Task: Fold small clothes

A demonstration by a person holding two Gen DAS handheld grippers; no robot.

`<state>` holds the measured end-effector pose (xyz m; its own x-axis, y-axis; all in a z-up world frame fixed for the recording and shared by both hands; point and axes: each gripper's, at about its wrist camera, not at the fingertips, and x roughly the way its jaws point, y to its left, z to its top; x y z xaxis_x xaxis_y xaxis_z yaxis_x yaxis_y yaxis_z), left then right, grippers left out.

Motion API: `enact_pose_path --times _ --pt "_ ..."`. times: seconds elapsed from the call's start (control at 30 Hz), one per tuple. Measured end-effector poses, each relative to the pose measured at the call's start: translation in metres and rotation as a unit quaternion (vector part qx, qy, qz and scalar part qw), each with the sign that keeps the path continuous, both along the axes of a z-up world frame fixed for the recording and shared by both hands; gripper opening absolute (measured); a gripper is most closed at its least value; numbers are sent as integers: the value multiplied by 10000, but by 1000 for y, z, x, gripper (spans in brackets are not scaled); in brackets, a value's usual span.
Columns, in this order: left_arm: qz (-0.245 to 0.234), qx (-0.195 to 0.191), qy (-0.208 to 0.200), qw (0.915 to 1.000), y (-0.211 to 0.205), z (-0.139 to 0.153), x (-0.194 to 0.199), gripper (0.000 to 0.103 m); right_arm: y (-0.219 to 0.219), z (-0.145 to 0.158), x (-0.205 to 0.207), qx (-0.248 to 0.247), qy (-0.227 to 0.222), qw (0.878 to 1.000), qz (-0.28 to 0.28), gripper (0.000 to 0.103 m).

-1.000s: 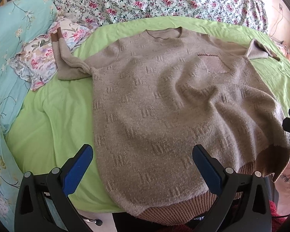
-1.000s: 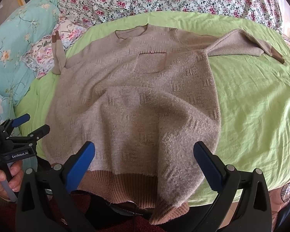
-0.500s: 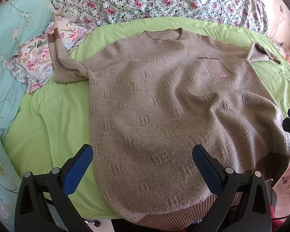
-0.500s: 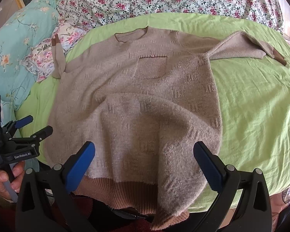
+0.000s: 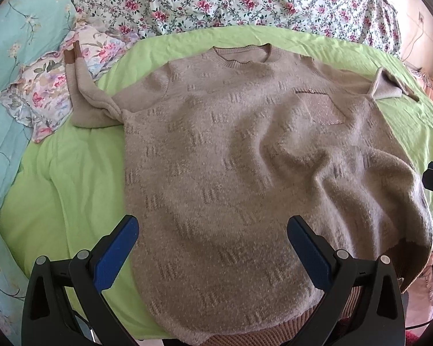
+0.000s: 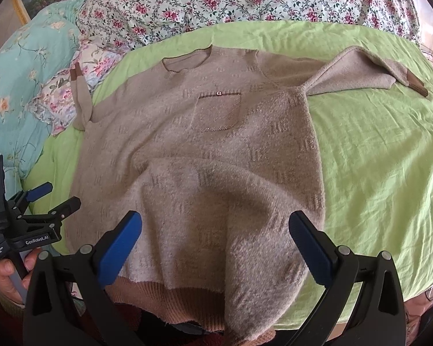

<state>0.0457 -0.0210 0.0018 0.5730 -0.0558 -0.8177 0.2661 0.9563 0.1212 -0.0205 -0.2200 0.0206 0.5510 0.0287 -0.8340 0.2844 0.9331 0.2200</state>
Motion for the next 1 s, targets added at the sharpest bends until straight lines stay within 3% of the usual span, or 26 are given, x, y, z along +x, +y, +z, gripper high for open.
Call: enact_pose_path --times 0.37,0.63,0.77,1.0 --pt "104 -89 5 9999 0 4 24 103 -30 0 9 150 -130 9996 -214 102" --pt "105 -75 -114 9999 -8 9 44 103 -102 6 7 107 -574 9941 -914 101" --pt "145 -112 -128 9998 -11 13 57 103 -176 10 6 77 -618 9836 -1695 90" --pt "192 -105 165 9996 -19 0 74 103 -313 4 7 521 -860 9435 -3158 77"
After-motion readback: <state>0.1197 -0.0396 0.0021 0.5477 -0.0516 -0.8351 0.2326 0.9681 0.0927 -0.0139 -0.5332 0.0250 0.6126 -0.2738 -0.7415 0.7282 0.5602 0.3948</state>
